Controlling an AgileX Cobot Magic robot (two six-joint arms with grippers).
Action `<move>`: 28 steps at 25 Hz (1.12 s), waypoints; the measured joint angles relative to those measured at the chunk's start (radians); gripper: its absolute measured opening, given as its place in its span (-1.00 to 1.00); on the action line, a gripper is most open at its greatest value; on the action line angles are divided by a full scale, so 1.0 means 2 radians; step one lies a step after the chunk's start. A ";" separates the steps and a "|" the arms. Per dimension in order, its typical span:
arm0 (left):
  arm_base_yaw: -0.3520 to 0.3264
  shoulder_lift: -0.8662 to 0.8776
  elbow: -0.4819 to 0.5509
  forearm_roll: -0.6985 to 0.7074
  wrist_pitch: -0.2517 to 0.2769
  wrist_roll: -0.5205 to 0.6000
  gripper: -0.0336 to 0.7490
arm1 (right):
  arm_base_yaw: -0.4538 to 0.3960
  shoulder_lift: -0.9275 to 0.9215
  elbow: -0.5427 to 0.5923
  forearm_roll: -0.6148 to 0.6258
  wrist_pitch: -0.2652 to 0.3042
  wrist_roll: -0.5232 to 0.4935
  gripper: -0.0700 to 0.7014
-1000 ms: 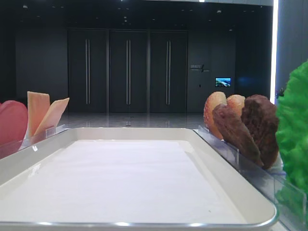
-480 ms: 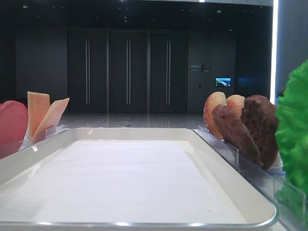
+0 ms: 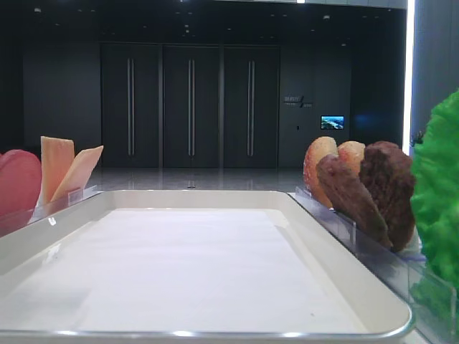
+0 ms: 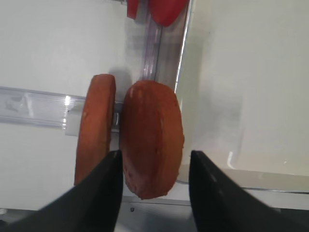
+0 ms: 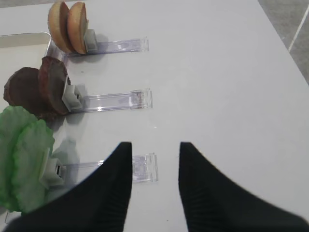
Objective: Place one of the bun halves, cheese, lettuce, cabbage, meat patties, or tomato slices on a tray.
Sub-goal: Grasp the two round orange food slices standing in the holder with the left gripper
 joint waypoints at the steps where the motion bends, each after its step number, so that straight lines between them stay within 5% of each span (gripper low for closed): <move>1: 0.000 0.006 0.000 0.000 -0.004 0.000 -0.02 | 0.000 0.000 0.000 0.000 0.000 0.000 -0.21; 11: 0.000 0.050 0.000 -0.022 -0.035 0.015 0.18 | 0.000 0.000 0.000 0.000 0.000 0.000 -0.21; 28: 0.000 0.099 0.017 -0.029 -0.037 0.039 0.08 | 0.000 0.000 0.000 0.000 0.000 0.000 -0.21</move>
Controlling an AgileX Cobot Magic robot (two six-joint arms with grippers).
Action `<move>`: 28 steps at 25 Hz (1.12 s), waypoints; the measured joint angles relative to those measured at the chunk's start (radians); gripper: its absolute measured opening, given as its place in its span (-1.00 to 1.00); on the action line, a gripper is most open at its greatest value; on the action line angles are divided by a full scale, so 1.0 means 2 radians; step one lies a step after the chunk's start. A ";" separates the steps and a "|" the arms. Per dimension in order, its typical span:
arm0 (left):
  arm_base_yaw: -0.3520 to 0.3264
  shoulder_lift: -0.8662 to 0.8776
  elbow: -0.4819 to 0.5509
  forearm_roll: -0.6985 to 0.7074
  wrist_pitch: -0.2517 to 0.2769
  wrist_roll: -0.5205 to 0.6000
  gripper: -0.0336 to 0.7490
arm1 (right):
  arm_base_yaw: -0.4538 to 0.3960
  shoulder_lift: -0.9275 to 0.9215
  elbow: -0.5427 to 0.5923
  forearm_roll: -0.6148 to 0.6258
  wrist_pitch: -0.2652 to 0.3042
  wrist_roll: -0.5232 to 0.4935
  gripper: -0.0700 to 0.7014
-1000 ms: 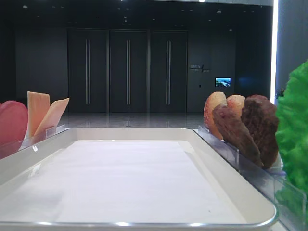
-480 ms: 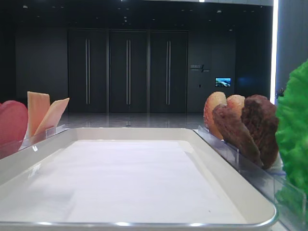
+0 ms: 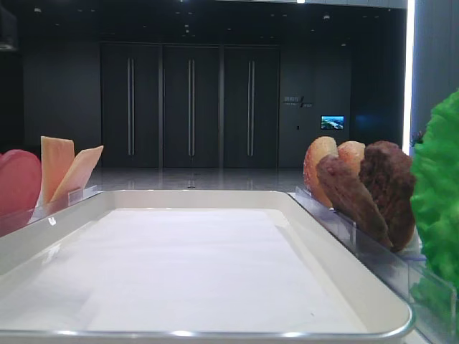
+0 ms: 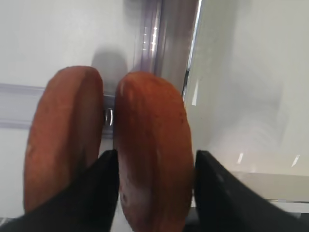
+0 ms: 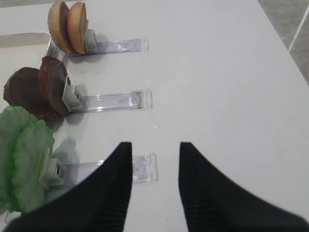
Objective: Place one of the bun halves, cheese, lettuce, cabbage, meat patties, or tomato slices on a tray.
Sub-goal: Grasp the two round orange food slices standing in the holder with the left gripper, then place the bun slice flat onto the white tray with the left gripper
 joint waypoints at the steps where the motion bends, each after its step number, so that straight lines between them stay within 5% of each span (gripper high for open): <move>1: 0.000 0.000 0.000 0.000 0.002 0.001 -0.07 | 0.000 0.000 0.000 0.000 0.000 0.000 -0.21; 4: 0.000 -0.005 -0.004 0.004 0.010 0.006 -0.57 | 0.000 0.000 0.000 0.000 0.000 0.000 -0.21; 15: -0.001 -0.048 -0.103 -0.030 0.012 0.007 -0.56 | 0.000 0.000 0.000 0.000 0.000 0.000 -0.21; 20: -0.001 -0.030 -0.104 -0.046 -0.035 0.035 -0.56 | 0.000 0.000 0.000 0.000 0.000 0.000 -0.21; 24: -0.001 0.019 -0.104 -0.176 -0.117 0.159 -0.56 | 0.000 0.000 0.000 0.000 0.000 0.000 -0.21; 28: -0.001 0.077 -0.104 -0.316 -0.147 0.299 -0.56 | 0.000 0.000 0.000 0.000 0.000 0.000 -0.21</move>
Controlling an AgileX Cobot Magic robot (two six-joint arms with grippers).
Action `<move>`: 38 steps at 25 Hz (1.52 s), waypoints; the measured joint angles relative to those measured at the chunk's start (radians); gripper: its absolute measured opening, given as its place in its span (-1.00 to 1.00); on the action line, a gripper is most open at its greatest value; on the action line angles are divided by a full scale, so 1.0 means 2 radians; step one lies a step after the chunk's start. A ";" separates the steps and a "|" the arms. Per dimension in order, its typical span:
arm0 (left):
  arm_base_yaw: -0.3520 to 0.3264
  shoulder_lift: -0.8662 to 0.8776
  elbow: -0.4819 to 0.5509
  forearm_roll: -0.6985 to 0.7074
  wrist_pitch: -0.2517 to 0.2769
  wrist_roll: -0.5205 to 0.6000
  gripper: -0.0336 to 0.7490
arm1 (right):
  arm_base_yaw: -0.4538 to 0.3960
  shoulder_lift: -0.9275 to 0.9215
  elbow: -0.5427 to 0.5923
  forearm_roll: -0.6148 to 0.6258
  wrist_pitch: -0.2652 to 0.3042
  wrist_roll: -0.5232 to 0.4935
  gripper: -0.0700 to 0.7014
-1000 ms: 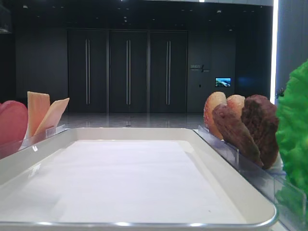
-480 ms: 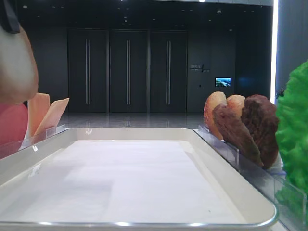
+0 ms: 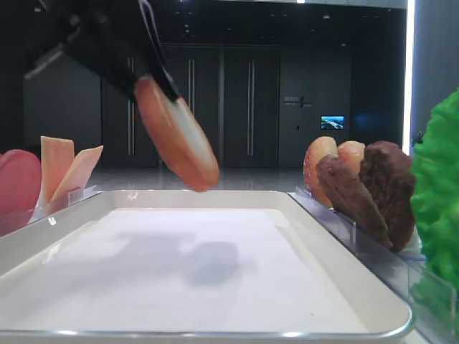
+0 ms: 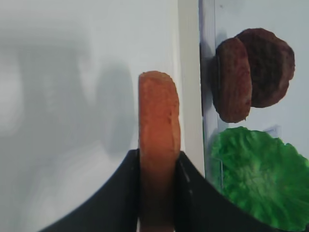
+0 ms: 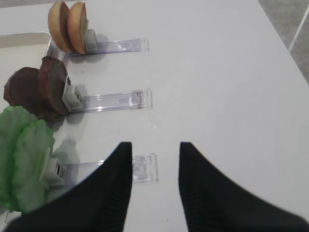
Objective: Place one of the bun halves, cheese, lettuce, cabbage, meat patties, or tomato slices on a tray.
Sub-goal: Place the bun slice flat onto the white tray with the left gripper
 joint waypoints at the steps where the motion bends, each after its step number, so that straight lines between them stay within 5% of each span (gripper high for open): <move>1: 0.000 0.012 0.000 -0.013 -0.005 0.014 -0.56 | 0.000 0.000 0.000 0.000 0.000 0.000 -0.21; 14: 0.000 0.070 -0.001 -0.074 -0.059 0.119 -0.56 | 0.000 0.000 0.000 0.000 0.000 0.000 -0.21; 31: 0.000 0.096 -0.003 -0.074 -0.057 0.126 -0.56 | 0.000 0.000 0.000 0.000 0.000 0.000 -0.21; 38: 0.001 0.096 -0.003 -0.020 -0.019 0.068 0.04 | 0.000 0.000 0.000 0.000 0.000 0.000 -0.21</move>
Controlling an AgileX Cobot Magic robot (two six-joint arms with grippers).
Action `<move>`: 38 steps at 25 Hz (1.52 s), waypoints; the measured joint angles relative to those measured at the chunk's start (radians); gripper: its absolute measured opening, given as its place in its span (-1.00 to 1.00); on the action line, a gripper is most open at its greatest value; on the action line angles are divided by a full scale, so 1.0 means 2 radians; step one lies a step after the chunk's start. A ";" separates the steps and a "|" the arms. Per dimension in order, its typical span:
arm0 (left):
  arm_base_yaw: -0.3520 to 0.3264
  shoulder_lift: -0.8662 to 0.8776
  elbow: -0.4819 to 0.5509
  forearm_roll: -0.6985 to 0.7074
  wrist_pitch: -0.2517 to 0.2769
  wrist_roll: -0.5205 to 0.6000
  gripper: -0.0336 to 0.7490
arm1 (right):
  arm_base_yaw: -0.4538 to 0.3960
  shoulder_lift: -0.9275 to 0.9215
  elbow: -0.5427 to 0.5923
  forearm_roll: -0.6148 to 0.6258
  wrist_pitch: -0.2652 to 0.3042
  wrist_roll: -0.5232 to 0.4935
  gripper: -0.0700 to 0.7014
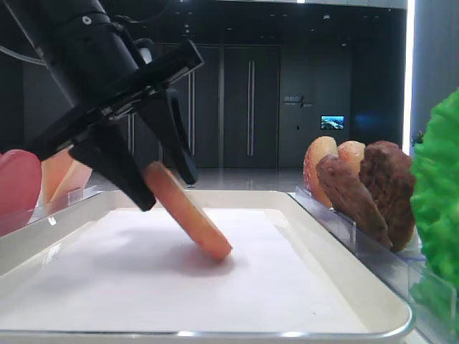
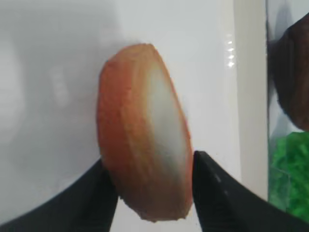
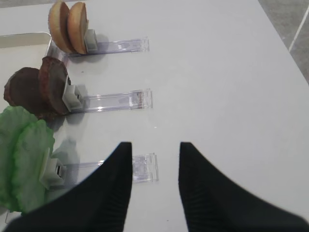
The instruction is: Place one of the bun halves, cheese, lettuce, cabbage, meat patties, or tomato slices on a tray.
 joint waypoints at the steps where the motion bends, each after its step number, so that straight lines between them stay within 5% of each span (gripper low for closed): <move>1: 0.000 0.000 0.000 0.028 0.008 -0.024 0.11 | 0.000 0.000 0.000 0.000 0.000 0.000 -0.21; 7: 0.000 -0.029 -0.017 0.211 0.104 -0.155 0.24 | 0.000 0.000 0.000 0.000 0.000 0.000 -0.21; 12: 0.000 -0.084 -0.092 0.244 0.171 -0.182 0.24 | 0.000 0.000 0.000 0.000 0.000 0.000 -0.21; 18: 0.000 -0.100 -0.192 0.357 0.304 -0.259 0.24 | 0.000 0.000 0.000 0.000 0.000 0.000 -0.21; 26: 0.014 -0.100 -0.202 0.419 0.316 -0.252 0.24 | 0.000 0.000 0.000 0.000 0.000 0.000 -0.21; 35: 0.237 -0.100 -0.203 0.434 0.316 -0.122 0.24 | 0.000 0.000 0.000 0.000 0.000 0.000 -0.21; 38: 0.284 -0.110 -0.200 0.443 0.316 -0.091 0.24 | 0.000 0.000 0.000 0.000 0.000 0.000 -0.21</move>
